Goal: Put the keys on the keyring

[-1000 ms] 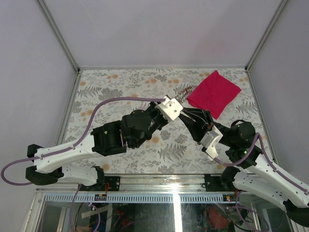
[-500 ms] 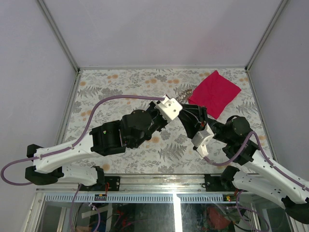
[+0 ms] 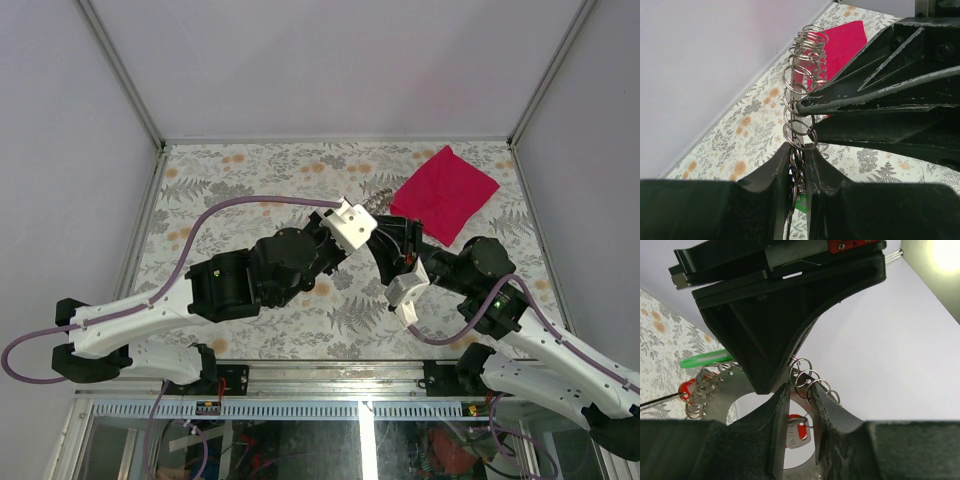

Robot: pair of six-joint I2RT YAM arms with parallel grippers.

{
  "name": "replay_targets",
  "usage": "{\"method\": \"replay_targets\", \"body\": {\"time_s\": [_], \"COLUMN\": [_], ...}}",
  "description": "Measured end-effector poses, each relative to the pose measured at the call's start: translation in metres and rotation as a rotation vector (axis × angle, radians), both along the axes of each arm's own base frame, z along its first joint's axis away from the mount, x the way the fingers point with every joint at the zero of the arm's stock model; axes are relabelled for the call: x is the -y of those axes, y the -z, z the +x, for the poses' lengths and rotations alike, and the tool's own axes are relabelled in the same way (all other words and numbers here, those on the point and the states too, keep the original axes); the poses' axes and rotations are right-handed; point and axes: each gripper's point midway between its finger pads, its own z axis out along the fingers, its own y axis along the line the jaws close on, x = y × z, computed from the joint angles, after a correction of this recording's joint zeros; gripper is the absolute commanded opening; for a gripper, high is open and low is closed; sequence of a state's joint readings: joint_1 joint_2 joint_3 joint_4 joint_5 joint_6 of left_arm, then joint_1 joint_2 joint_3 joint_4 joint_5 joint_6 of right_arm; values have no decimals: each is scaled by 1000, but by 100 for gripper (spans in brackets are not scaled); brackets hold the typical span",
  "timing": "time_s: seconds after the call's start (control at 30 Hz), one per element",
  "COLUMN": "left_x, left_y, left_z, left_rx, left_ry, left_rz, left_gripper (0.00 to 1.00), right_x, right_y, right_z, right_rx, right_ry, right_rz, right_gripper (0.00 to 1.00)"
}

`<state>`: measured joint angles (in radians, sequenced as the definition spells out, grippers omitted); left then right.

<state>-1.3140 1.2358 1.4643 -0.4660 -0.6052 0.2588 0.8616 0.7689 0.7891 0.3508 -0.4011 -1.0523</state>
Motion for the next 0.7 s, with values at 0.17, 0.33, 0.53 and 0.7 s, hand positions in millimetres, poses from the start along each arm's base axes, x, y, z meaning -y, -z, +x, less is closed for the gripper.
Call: {"method": "replay_targets", "body": {"time_s": [0.17,0.33,0.53,0.7], "left_x": [-1,0,0,1], "left_y": [2,2,2,2], "left_z": [0,-1,-1,-2], "left_rx": [-4,-7,-13,-17], "left_ry": [-1,1,4,7], "left_rz": [5,5,-1,-6], "left_gripper": [0,0,0,0], "right_x": [0,2,6,8], "right_y": [1,-3,-6,-7], "right_z": [4,5,4,2], "right_rx": [6,12,-34,-103], "right_ry": [20,28,29,15], "right_rz": [-5,11,43,81], "right_gripper": [15,8,0,0]}}
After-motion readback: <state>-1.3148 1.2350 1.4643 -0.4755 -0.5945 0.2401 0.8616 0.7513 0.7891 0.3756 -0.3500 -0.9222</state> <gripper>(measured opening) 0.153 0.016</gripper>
